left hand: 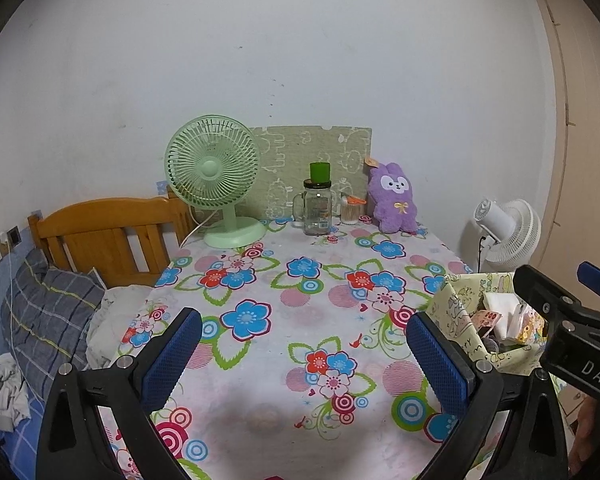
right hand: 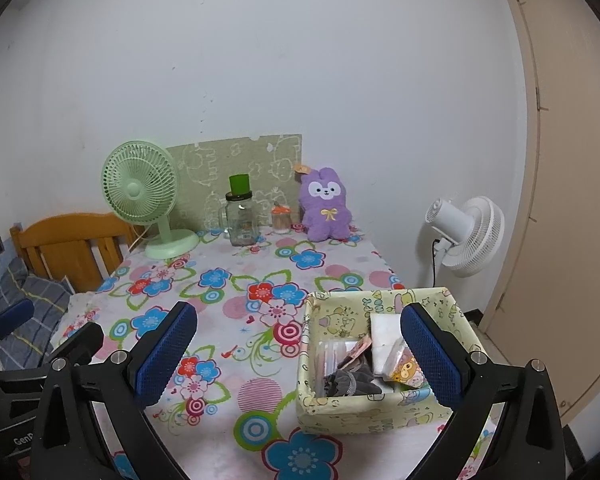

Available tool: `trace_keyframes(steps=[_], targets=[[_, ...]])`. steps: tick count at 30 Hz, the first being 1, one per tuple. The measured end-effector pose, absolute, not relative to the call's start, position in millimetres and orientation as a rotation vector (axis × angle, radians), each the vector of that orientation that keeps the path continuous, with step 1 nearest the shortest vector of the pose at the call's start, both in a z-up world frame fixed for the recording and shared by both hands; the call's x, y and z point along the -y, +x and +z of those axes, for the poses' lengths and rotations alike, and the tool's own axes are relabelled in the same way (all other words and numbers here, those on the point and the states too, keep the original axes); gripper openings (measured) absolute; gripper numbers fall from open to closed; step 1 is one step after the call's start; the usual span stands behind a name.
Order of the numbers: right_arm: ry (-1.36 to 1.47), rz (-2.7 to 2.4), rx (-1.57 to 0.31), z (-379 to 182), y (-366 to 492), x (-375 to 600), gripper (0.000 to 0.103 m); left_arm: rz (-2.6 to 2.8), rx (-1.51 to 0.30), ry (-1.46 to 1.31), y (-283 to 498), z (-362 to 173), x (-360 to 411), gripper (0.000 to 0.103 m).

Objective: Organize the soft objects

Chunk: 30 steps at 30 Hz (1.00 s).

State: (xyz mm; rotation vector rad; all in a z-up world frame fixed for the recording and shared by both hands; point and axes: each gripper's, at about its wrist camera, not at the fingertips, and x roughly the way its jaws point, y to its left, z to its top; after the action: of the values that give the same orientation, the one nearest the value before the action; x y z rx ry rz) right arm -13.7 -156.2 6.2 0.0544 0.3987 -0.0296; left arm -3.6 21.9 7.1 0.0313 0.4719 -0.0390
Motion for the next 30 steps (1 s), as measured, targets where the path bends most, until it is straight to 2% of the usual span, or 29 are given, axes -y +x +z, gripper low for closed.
trace_keyframes(steps=[30], targets=[[0.06, -0.03, -0.411, 3.8, -11.4, 161.6, 0.103, -0.033, -0.476, 0.017, 1.8, 10.7, -18.6, 0.103]])
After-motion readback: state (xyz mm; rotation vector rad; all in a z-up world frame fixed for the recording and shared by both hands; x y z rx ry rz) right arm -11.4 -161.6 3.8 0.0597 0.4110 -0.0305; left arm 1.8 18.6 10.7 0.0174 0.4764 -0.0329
